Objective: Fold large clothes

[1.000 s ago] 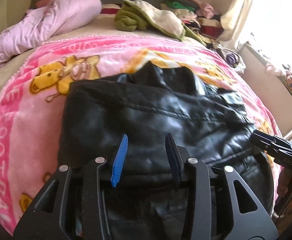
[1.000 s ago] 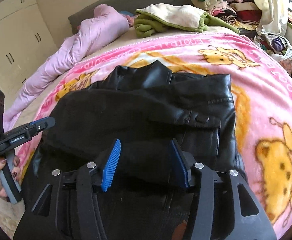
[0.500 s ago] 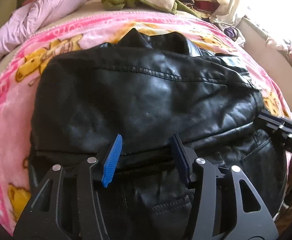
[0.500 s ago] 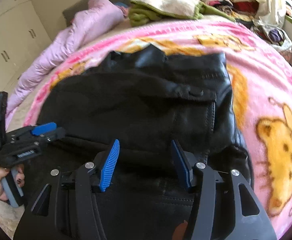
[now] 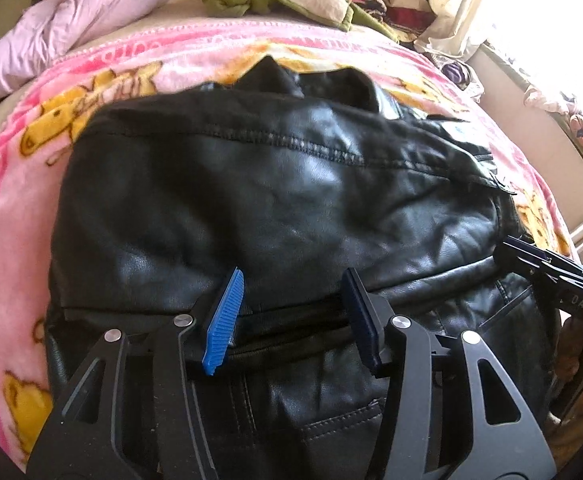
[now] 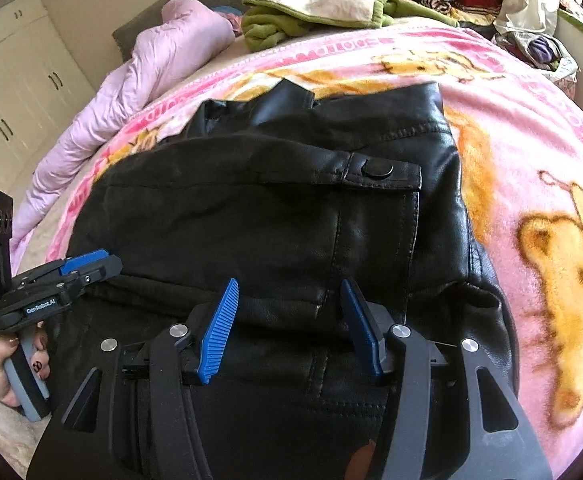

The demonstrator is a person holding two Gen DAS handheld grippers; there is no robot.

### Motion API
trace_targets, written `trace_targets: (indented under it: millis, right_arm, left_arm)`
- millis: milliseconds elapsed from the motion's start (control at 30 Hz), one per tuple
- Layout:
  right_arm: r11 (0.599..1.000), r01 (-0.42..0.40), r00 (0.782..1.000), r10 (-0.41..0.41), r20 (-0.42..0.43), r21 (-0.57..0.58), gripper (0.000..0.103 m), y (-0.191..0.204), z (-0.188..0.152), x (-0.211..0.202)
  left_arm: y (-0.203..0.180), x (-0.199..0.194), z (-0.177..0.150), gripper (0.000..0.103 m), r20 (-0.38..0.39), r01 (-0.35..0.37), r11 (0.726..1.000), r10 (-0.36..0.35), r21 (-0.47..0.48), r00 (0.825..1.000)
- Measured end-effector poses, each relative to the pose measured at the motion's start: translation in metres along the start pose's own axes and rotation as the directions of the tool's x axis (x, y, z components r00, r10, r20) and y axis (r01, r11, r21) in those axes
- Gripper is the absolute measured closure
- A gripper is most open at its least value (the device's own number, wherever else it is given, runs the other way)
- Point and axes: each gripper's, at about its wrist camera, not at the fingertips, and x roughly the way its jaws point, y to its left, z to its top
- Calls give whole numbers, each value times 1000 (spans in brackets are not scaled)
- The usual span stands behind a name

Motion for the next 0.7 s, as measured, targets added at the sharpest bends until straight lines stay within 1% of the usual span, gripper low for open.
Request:
trace_targets:
  millis: [33,100,233,333,367,400,433,467,500,533,567,600,633,700]
  right_arm:
    - [1000,0,1000,1,6,-4,50,0,1,-3]
    - [1000,6,999,-6,32,-9,48,1,1,-10]
    - [1000,6,998,-5,57,-7,40,-1,3,-20]
    - [1000,11,998,-11,66,-11,39,-2,3,-23]
    - [1000,6,997,-5,72,-10,39,-2,3,-25]
    - [1000,3,997,-2,76,-7,37,-2,3,-26]
    - [1000,4,997,-3,79,-3,30,-3,3,-28]
    - [1000,-1,996,1,87,-3,24,-2,2,-31]
    - [1000,-5,995,5,95,-4,22,-2,2,-33]
    - [1000,-2,995,2,104,-4,20,-2,1,-36]
    - [1000,2,994,-1,108,-3,14,-3,1,-38]
    - [1000,7,994,-7,113,1,13,-3,1,-40]
    - [1000,13,993,-14,118,6,9,-3,2,-42]
    - [1000,12,992,-13,129,6,8,-4,1,-47]
  left_arm:
    - [-1,-4,0,58,12,-3,1000,3,-1,1000]
    - [-3,-10,1,51,30,-3,1000,3,2,1000]
    - [-3,-19,4,48,54,-5,1000,5,4,999]
    - [-5,-24,6,42,72,-21,1000,20,15,997]
    - [-6,-25,6,38,77,-20,1000,19,16,997]
    - [-7,-27,6,37,78,-18,1000,17,16,997]
    - [-7,-28,6,35,82,-20,1000,19,17,996]
    - [-8,-29,6,30,84,-30,999,28,19,996]
    - [-8,-30,7,23,85,-37,999,35,21,996]
    - [-9,-32,6,20,91,-49,999,47,22,995]
    - [-9,-35,6,12,97,-62,998,60,21,994]
    - [-10,-36,6,9,103,-74,997,72,21,992]
    - [-10,-38,5,9,108,-84,996,81,22,991]
    - [-11,-39,4,9,102,-105,994,101,29,990]
